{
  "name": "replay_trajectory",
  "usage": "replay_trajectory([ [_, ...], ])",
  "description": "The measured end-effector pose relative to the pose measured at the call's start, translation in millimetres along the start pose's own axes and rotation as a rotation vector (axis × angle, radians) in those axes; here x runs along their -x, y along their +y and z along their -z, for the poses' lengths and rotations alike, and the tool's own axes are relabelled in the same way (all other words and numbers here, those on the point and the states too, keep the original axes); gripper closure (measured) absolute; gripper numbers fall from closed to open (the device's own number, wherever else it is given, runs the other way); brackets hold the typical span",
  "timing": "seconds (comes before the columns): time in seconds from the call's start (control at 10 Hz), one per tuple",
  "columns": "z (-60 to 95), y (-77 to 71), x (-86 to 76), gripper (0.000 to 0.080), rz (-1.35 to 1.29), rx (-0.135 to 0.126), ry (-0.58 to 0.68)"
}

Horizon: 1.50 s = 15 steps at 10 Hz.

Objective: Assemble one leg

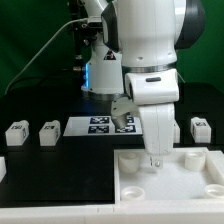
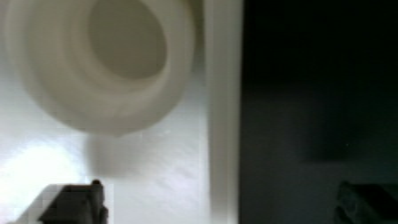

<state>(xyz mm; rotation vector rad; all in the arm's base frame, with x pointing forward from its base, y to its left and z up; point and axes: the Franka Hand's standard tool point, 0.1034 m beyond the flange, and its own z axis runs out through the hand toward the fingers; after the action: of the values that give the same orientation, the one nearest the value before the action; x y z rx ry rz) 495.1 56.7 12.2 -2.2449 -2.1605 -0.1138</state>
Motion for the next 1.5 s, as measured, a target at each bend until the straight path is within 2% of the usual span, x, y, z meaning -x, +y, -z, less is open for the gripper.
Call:
replay_trajectory([
  [0.2,1.1,-0.8,2.0,0.0150,-0.011,-0.001,-0.001],
  [0.4,11.6,-8.1,8.0,0.0150,-0.059,0.002,-0.009],
  [0.6,24.3,-19.6,4.2,0.0150,-0.217,-0.011,-0.022],
  [0.7,24.8,-27.8,-5.0,0.0150,-0.293,-0.029,-0.029],
  [0.8,22.2,-33.3,-17.5,0.0150,-0.449,-0.034,-0.032],
  [1.2,22.4,-41.6,-86.7,0.0150,-0.995,-0.031,-0.023],
  [1.3,23.1,-40.6,-95.8,0.0150,-1.120,-0.039,-0.013],
  [1.4,22.7,-39.2,-97.0,0.0150,-1.239,-0.051,-0.004],
  [1.5,22.4,-39.9,-96.9,0.0150,-1.259,-0.052,-0.004],
])
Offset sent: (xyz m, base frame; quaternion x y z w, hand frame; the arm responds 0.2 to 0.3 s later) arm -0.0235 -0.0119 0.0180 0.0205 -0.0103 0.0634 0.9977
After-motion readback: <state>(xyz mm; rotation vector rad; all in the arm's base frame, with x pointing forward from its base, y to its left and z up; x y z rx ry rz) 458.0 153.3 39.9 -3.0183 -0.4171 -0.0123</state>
